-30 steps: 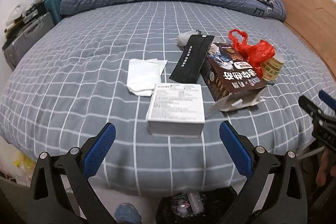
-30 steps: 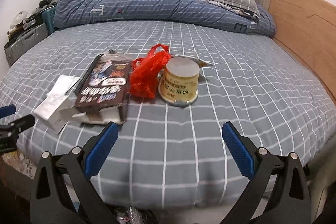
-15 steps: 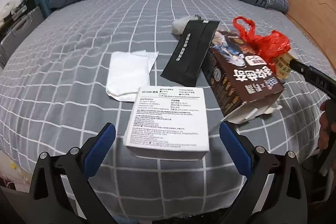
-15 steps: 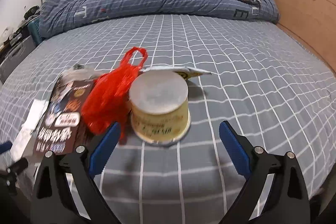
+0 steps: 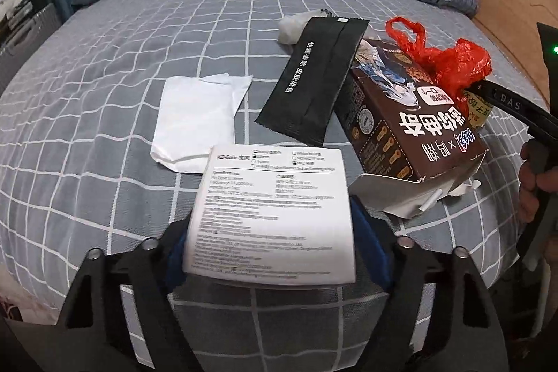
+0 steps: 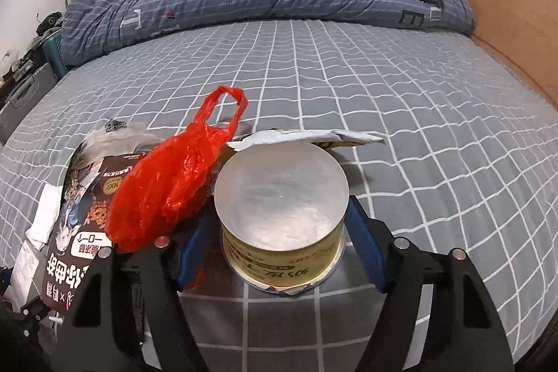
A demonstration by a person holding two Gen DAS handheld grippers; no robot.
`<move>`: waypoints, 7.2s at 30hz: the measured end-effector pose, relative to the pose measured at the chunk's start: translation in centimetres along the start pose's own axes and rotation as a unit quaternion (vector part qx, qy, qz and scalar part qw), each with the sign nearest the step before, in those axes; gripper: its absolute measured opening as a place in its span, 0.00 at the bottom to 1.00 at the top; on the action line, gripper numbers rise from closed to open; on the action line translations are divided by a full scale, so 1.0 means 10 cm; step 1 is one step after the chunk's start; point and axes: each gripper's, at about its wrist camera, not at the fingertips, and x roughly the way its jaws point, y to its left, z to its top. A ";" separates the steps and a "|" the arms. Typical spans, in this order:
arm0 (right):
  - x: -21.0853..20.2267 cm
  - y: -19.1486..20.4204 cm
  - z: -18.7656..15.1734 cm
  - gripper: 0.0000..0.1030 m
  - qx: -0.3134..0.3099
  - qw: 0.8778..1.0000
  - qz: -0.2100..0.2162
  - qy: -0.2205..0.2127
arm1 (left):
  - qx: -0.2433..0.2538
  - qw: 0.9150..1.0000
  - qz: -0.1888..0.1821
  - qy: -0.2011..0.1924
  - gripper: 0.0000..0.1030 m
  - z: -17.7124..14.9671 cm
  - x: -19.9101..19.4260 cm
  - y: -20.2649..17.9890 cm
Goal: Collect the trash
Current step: 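Grasp the yellow-labelled can with the right gripper while the left grasps the white box, then lift the can and white box and carry both toward the trash bin, then lower the can into the bin with the right gripper while the left holds the box above, then open the left gripper to drop the white box into the bin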
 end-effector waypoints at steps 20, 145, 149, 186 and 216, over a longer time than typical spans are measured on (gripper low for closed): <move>-0.49 0.04 0.06 0.67 -0.013 0.999 -0.019 -0.036 | 0.004 1.000 -0.001 -0.024 0.67 0.04 -0.30 0.03; -2.25 0.89 -2.59 0.67 -0.054 0.994 0.021 0.093 | -0.035 0.998 -0.006 0.044 0.67 -2.26 -1.22 -0.02; -2.06 0.92 -2.67 0.67 -0.055 0.992 0.018 0.111 | -0.042 0.997 -0.002 0.057 0.67 -2.27 -1.01 0.00; -1.43 1.48 -2.92 0.68 -0.079 0.979 0.050 0.181 | -0.074 0.992 0.036 0.092 0.67 -2.40 -0.60 0.50; -1.75 0.49 -2.73 0.93 -0.009 0.991 -0.002 0.135 | -0.009 0.996 0.001 0.092 0.67 -2.31 -0.54 -0.42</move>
